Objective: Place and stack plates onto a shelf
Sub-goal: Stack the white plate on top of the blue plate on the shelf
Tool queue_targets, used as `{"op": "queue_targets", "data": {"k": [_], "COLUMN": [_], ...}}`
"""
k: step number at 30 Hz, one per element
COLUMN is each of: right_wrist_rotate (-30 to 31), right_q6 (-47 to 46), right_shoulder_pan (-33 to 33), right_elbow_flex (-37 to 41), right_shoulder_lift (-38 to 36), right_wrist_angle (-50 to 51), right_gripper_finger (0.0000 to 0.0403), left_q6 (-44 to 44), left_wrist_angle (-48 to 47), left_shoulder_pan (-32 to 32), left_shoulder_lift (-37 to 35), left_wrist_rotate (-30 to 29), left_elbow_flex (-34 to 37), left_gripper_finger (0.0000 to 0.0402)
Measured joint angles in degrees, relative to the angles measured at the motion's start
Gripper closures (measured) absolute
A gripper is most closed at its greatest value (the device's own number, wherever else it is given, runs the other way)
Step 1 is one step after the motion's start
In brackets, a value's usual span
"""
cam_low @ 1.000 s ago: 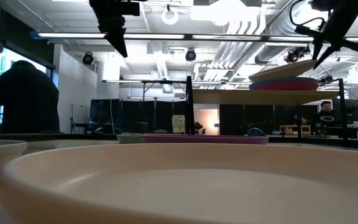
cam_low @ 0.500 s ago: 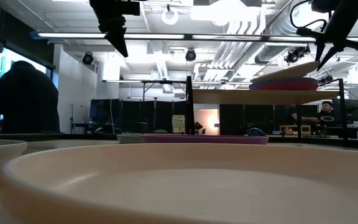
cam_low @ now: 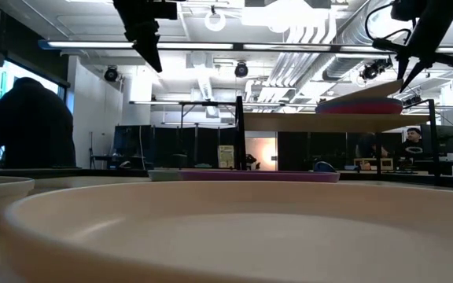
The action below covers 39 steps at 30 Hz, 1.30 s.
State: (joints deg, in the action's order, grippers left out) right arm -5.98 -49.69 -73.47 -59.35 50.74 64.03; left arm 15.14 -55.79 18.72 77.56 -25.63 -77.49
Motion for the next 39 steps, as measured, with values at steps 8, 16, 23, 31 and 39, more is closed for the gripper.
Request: {"op": "queue_targets", "data": {"k": [8,16,23,31,39], "right_wrist_rotate": [0.0,0.5,1.5,1.6,0.9], "right_q6": [0.4,1.7,3.7,4.7,4.7], "right_shoulder_pan": [0.0,0.0,0.0,0.0,0.0], "right_elbow_flex": [0.0,0.0,0.0,0.0,0.0], "right_shoulder_lift": [0.0,1.8,2.1,2.1,2.1], "right_wrist_angle": [-0.1,-0.4,-0.5,-0.5,-0.6], "right_gripper_finger": [0.0403,0.0403,0.0403,0.0402,0.0383], "left_q6": [0.0,0.0,0.0,0.0,0.0], "left_wrist_angle": [0.0,0.0,0.0,0.0,0.0], "left_shoulder_pan": [0.0,0.0,0.0,0.0,0.0], "left_shoulder_lift": [0.0,0.0,0.0,0.0,0.0], "left_wrist_rotate": [0.0,0.0,0.0,0.0,0.0], "left_elbow_flex": [0.0,0.0,0.0,0.0,0.0], "left_gripper_finger": [0.0277,0.0277,0.0277,0.0277,0.0277]}}
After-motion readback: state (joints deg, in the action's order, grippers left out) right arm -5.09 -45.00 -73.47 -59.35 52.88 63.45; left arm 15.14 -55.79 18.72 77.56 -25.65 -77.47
